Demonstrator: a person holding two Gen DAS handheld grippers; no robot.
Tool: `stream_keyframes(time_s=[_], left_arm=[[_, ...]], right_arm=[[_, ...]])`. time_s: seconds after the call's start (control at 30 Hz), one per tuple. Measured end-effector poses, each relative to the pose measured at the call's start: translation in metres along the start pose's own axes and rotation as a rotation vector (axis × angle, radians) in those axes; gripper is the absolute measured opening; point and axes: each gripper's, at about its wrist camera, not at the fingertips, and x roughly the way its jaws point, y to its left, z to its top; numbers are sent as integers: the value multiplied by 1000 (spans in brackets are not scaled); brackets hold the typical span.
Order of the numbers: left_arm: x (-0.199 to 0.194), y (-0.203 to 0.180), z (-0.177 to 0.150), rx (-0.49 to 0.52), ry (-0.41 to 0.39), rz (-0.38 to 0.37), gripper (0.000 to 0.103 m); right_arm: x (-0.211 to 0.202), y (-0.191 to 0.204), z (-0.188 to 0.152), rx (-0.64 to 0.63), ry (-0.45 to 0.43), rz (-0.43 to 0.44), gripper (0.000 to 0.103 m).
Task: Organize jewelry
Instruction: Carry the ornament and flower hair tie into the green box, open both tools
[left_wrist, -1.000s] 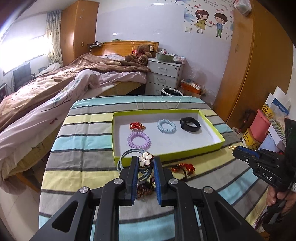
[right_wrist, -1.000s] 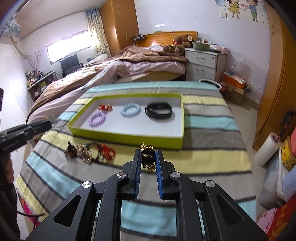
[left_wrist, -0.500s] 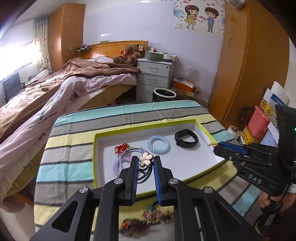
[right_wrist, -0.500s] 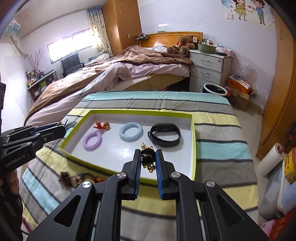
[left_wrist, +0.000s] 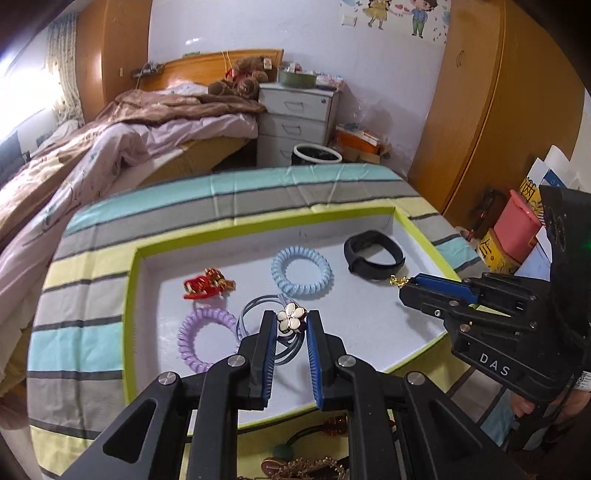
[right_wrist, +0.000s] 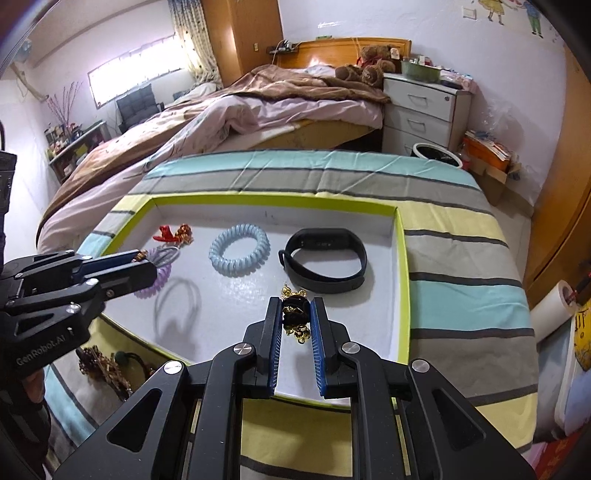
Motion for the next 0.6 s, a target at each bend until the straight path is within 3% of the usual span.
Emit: stream_keyframes(time_s=[0.6], left_arm=[[25, -3, -5, -8, 67, -12, 16]], right_arm=[[19, 1, -2, -11, 84, 58, 16]])
